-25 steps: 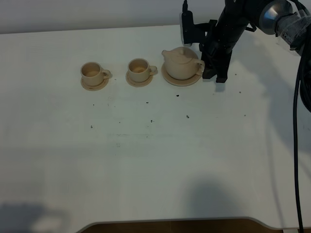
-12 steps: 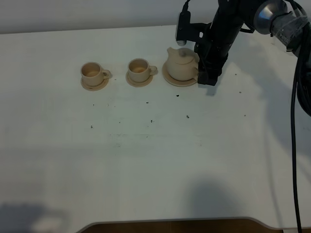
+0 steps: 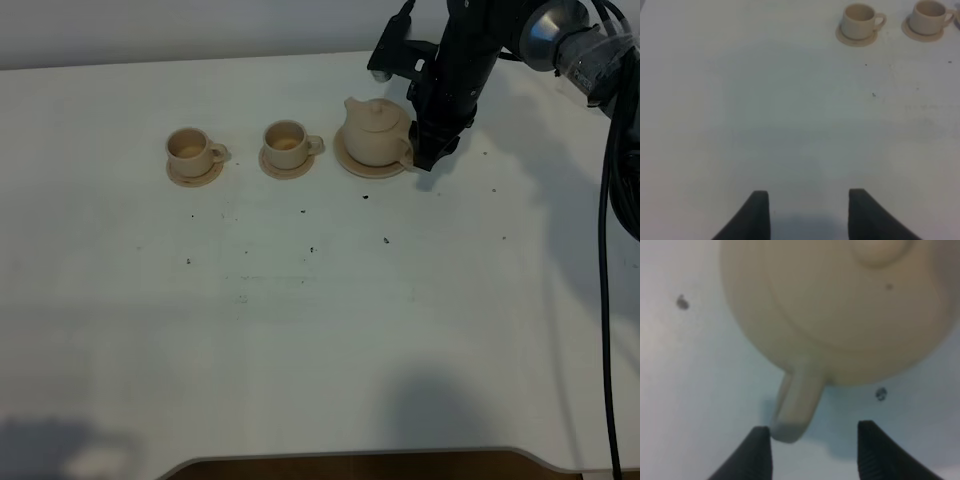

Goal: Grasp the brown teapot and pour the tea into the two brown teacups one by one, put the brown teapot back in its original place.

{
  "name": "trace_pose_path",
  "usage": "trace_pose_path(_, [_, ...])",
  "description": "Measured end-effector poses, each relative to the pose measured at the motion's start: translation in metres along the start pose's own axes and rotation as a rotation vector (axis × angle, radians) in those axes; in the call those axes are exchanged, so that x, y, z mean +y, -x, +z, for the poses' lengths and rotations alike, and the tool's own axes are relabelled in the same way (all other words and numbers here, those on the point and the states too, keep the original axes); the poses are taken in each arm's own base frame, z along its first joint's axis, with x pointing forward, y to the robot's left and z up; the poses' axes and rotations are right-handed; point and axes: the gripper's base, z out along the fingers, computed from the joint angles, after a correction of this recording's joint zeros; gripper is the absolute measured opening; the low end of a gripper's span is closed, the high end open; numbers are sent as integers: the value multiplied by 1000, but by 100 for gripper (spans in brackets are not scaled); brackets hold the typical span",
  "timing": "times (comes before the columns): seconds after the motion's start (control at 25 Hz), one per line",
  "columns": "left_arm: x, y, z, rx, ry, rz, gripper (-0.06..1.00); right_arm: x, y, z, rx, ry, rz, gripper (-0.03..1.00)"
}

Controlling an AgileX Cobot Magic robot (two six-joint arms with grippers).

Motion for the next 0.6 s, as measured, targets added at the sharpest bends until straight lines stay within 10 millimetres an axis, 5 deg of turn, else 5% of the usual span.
trace_pose_path(0.32, [0,0,0,0,0,0,37,-6,10,-21,-48,-36,124,41])
trace_pose_path(0.6, [0,0,0,0,0,0,37,-6,11,-21,-56,-27,137,41])
